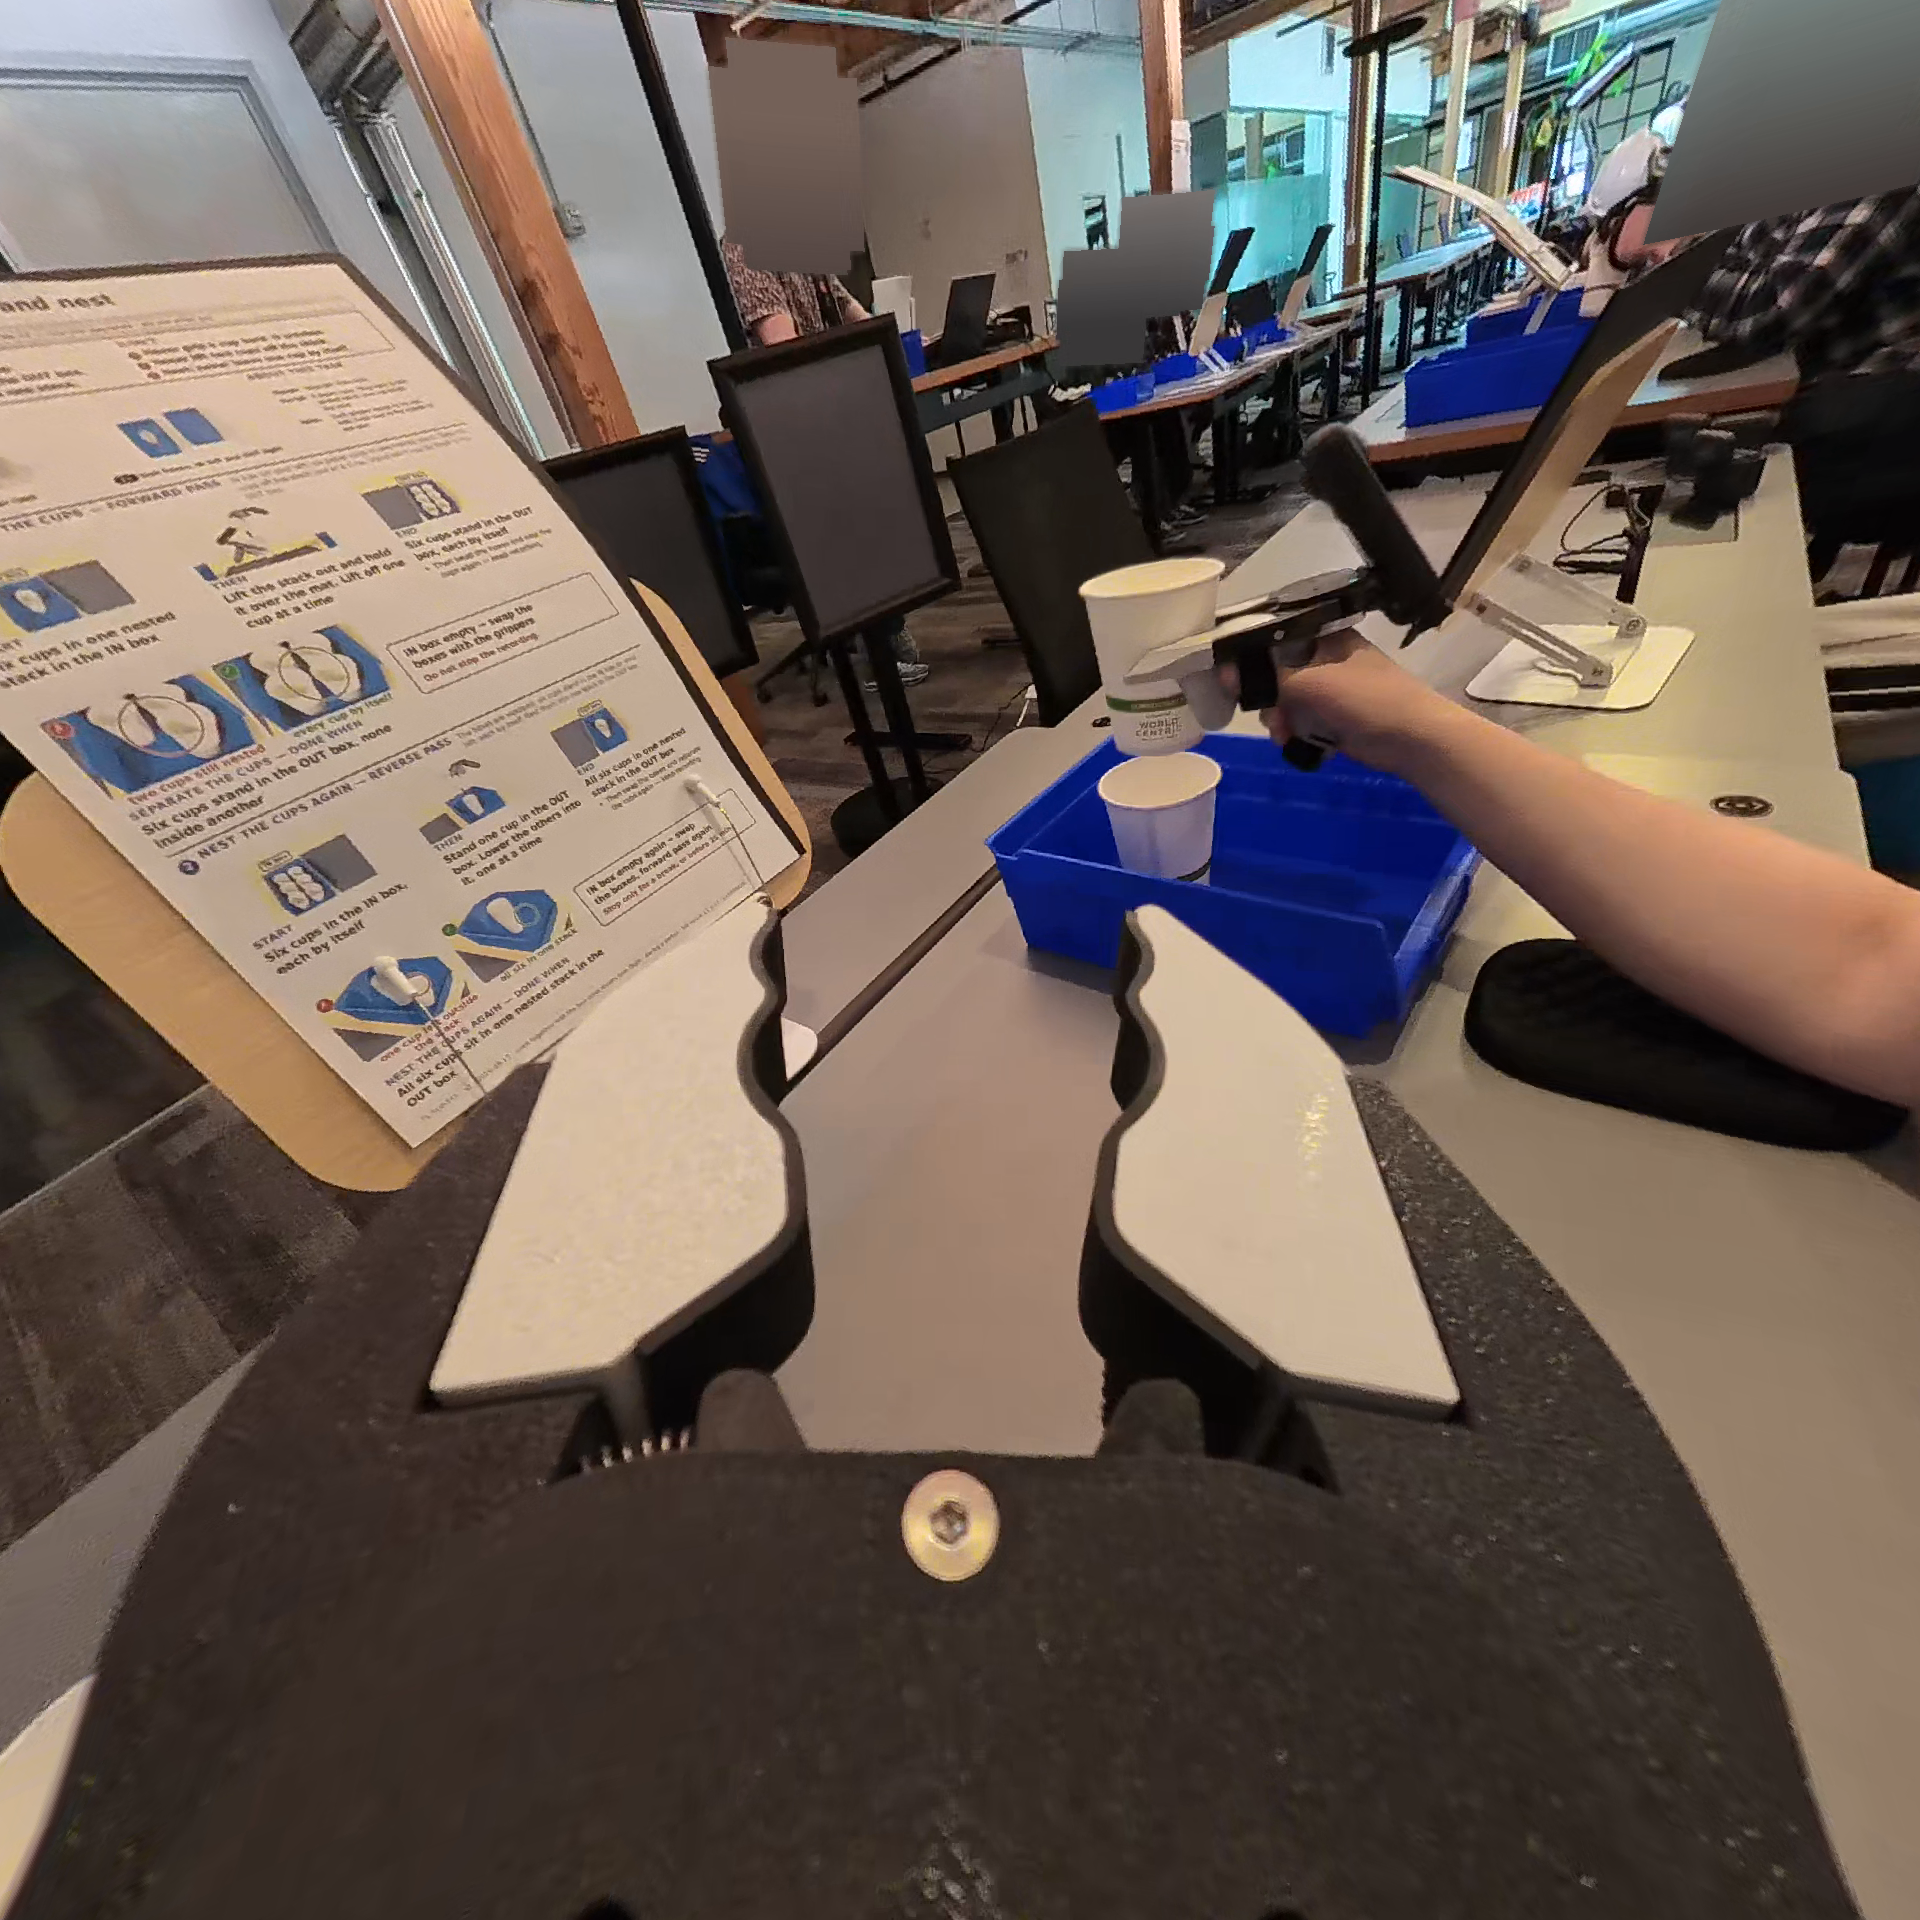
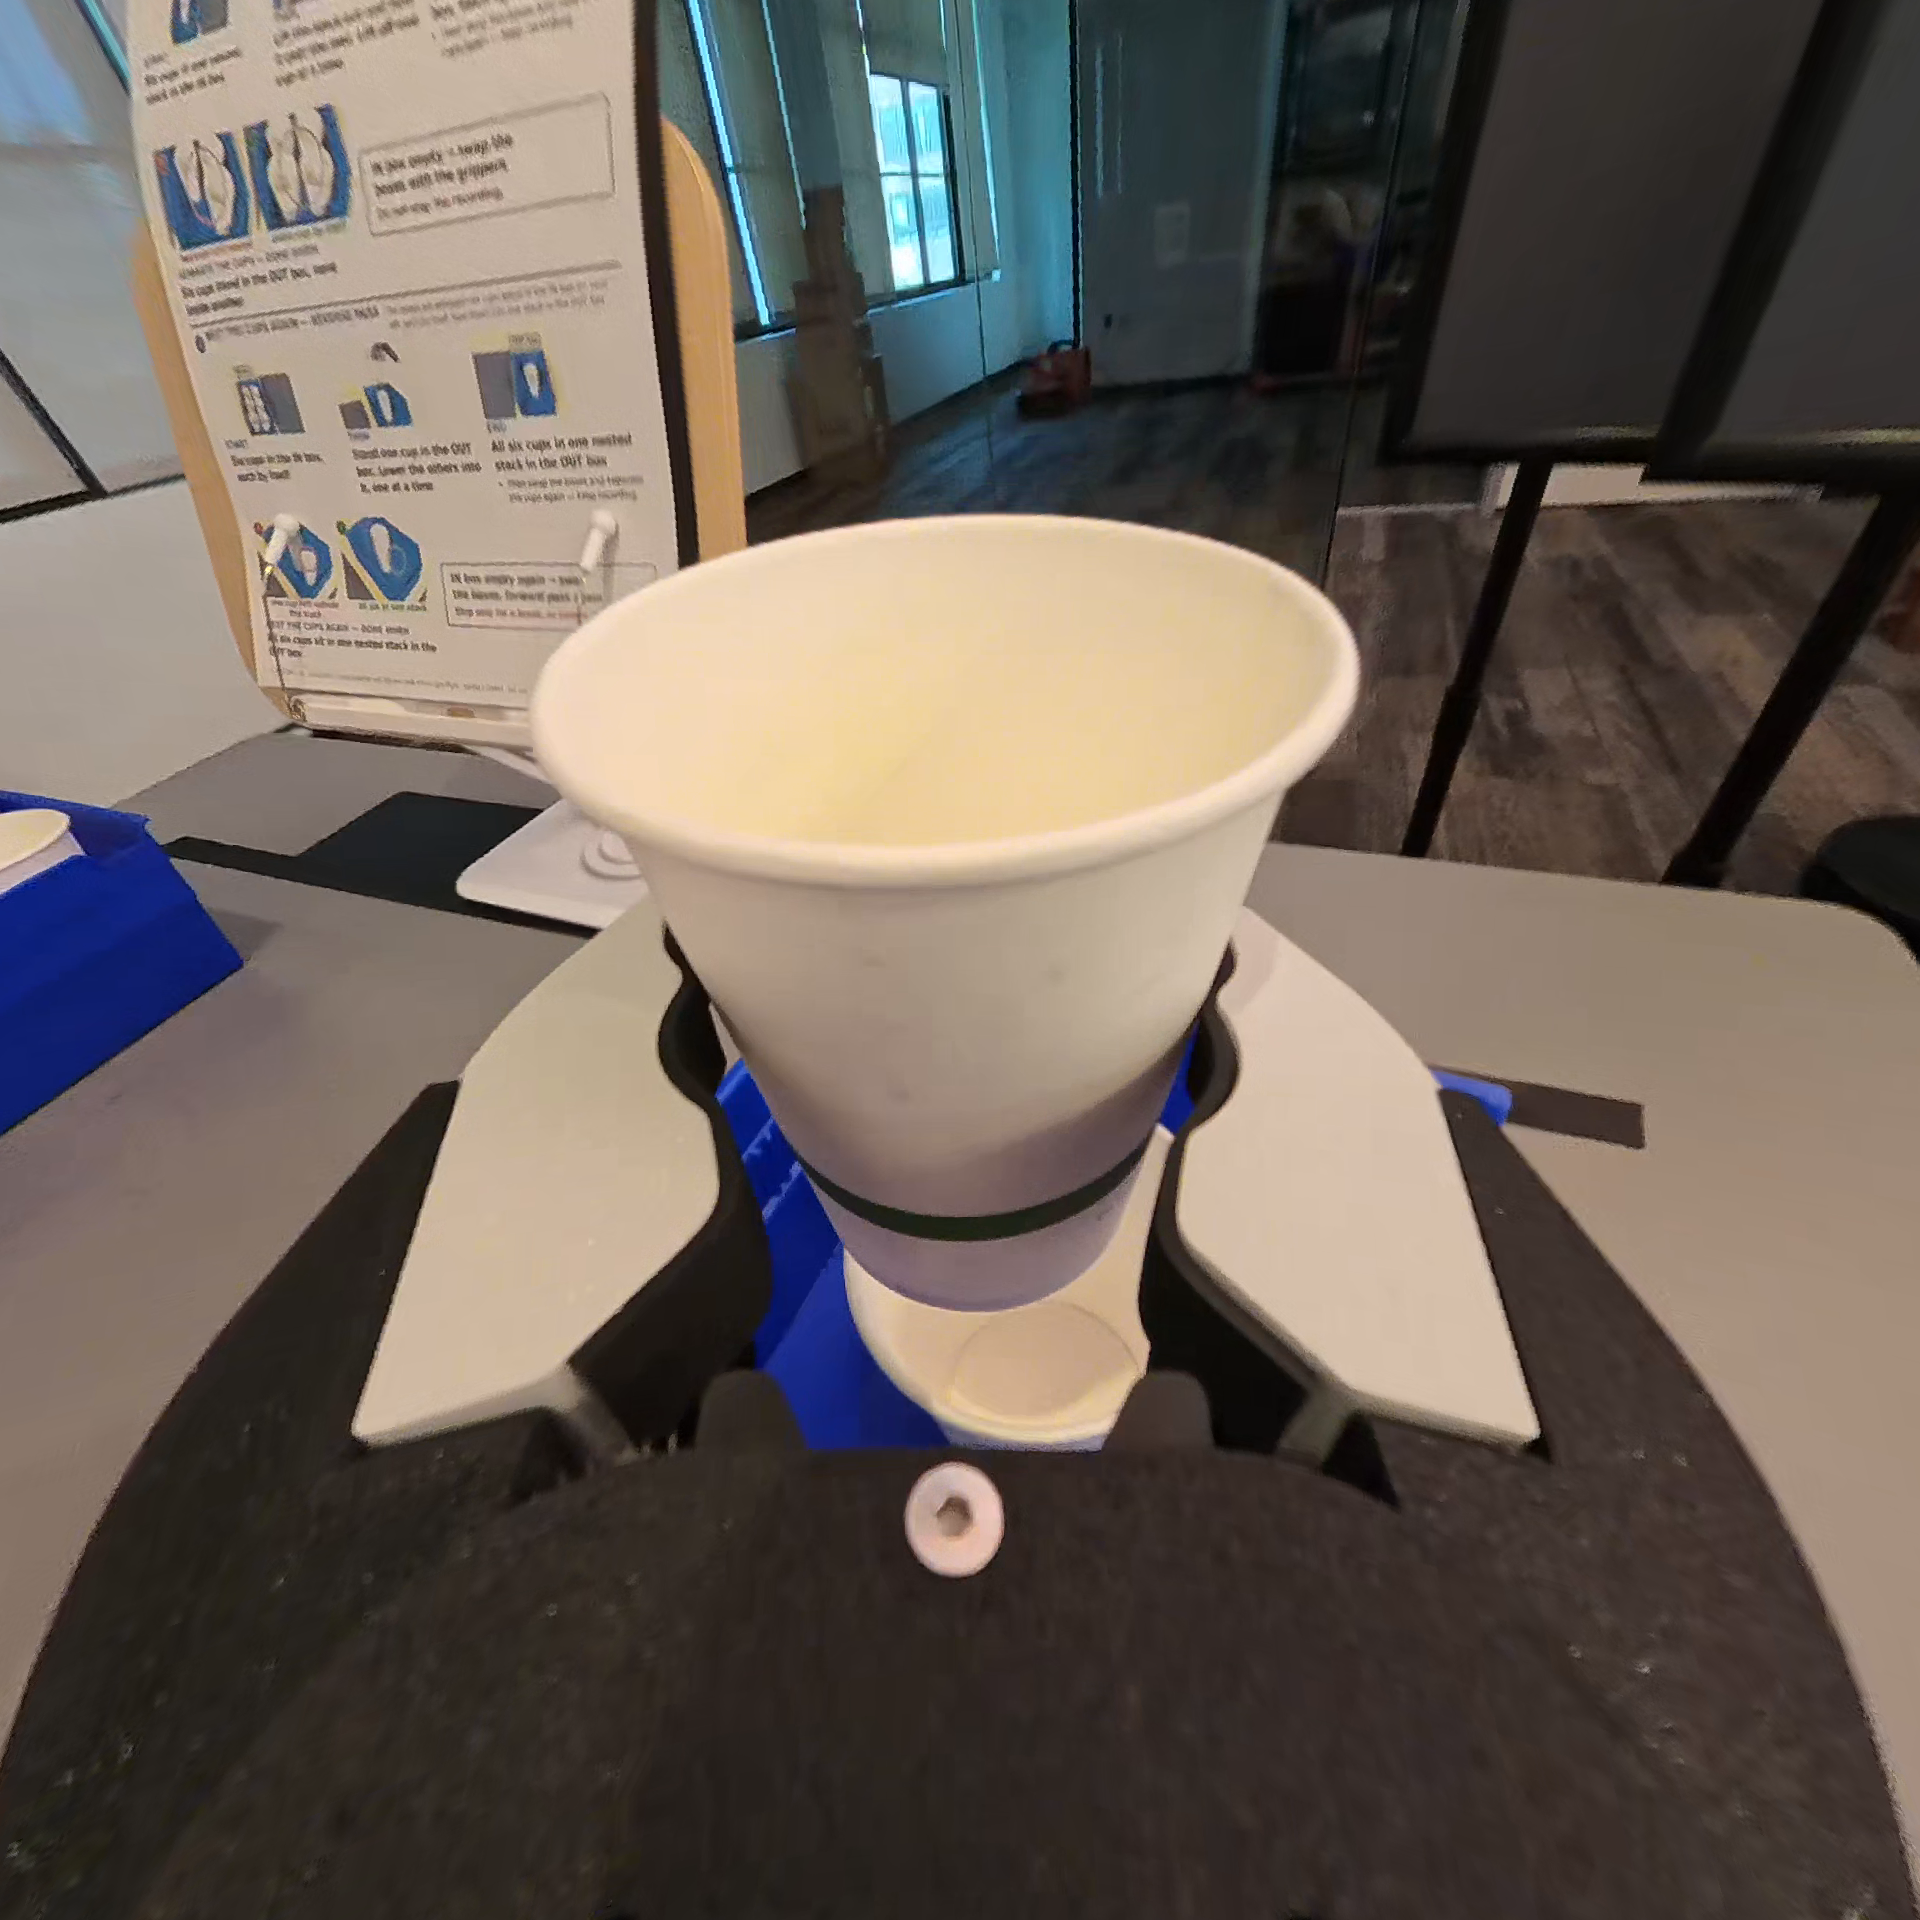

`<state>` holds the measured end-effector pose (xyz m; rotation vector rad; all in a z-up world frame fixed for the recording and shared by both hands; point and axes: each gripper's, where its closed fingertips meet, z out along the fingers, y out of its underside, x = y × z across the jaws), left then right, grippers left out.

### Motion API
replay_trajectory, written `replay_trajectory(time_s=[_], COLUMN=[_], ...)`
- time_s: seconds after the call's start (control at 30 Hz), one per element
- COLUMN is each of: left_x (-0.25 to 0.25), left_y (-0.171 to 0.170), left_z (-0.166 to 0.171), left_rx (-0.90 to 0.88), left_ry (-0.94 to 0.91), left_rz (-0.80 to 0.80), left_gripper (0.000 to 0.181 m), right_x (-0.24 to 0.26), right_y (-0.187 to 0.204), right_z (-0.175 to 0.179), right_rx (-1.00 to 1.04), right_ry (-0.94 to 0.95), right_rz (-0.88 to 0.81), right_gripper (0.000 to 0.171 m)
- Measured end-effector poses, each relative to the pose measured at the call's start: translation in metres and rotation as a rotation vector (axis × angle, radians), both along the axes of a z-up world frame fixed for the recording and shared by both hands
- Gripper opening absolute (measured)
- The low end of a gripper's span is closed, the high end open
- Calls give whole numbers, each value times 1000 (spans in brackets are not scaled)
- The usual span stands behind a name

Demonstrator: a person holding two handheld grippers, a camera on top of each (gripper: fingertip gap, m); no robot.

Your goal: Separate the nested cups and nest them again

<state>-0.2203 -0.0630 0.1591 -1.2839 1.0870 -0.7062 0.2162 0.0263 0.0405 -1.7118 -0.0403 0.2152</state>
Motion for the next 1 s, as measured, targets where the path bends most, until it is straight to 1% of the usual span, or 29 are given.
replay_trajectory(time_s=[0.17,0.33,0.53,0.77,0.87,1.0], left_x=[7,16,21,21,20,20], left_y=[-5,-11,-13,-13,-13,-12], left_z=[-11,-22,-29,-31,-32,-33], left_rx=[46,71,71,70,68,64], left_ry=[89,164,202,211,217,219], left_rz=[-14,-20,-36,-37,-38,-36], left_gripper=[65,69,70,70,70,70], right_x=[8,6,1,3,4,7], right_y=[7,11,7,4,2,-2], right_z=[-25,-45,-63,-80,-83,-89], right_rx=[-75,-150,-282,-401,-432,-479], right_ry=[-28,-34,-101,-206,-217,-223], right_rz=[-20,9,53,38,32,27], right_gripper=[89,89,90,90,90,93])
